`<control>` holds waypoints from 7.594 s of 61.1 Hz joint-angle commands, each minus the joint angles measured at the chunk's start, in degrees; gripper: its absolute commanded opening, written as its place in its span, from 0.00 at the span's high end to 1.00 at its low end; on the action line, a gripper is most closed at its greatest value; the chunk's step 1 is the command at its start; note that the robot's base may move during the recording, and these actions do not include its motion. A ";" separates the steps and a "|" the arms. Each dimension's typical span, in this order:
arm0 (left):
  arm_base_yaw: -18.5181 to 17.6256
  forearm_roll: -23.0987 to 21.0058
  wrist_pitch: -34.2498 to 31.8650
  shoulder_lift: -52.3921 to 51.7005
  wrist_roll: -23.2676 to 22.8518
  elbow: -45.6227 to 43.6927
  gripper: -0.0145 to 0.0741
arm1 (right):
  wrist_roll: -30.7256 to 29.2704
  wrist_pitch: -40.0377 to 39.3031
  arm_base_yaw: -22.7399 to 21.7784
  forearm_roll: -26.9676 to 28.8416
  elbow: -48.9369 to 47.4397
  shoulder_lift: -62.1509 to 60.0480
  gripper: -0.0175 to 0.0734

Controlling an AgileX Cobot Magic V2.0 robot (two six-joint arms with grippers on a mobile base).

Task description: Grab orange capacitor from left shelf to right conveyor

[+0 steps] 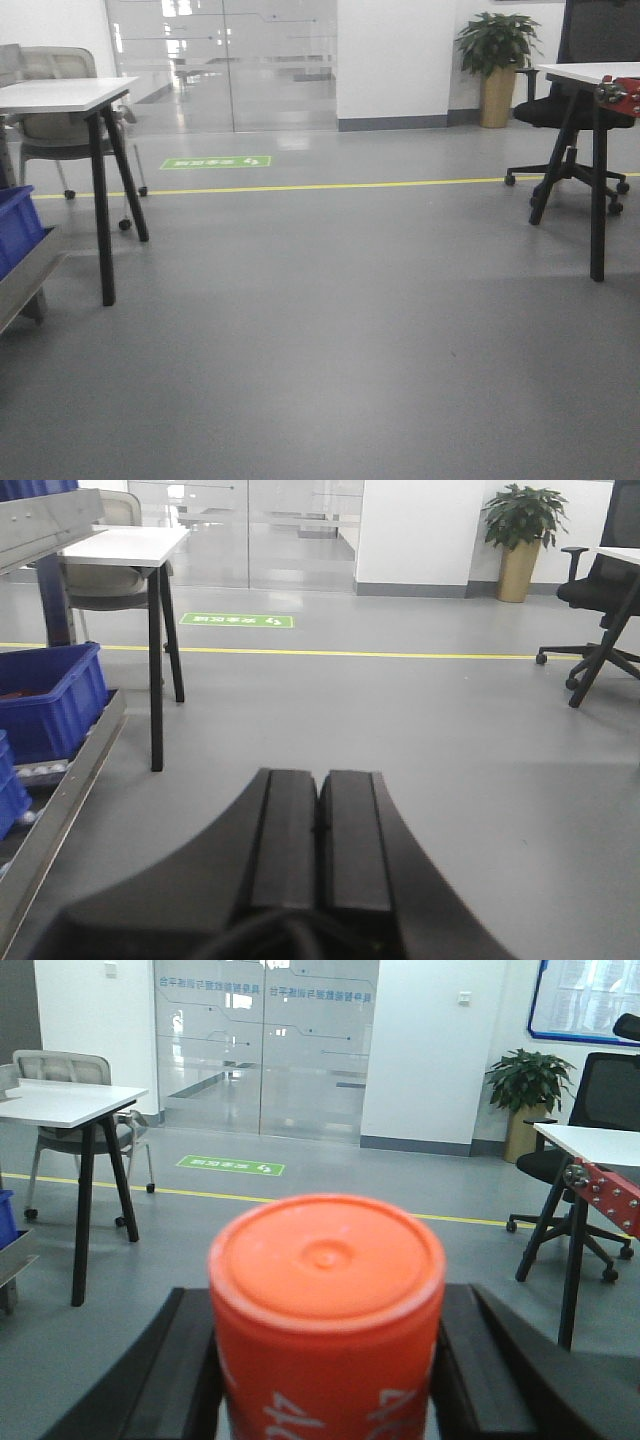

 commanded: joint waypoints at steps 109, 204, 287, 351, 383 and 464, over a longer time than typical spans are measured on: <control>0.07 -0.10 -4.84 -0.66 -0.08 -0.17 0.98 | -0.34 -5.00 -0.38 -0.59 -1.42 0.74 0.64; 0.07 -0.10 -4.84 -0.66 -0.08 -0.17 0.98 | -0.34 -5.00 -0.38 -0.59 -1.42 0.74 0.64; 0.16 -0.10 -4.84 -0.66 -0.08 -0.17 0.98 | -0.34 -5.00 -0.38 -0.59 -1.42 0.74 0.64; 0.16 -0.10 -4.84 -0.66 -0.08 -0.17 0.98 | 0.85 -36.19 -0.21 -0.16 -6.04 43.47 0.67; 0.16 -0.10 -4.84 -0.66 -0.08 -0.17 0.98 | 0.90 -62.64 4.79 -5.52 -5.98 77.68 0.67; 0.16 -0.10 -4.84 -0.66 -0.08 -0.17 0.98 | 6.29 -65.26 4.79 -7.87 -3.00 81.88 0.12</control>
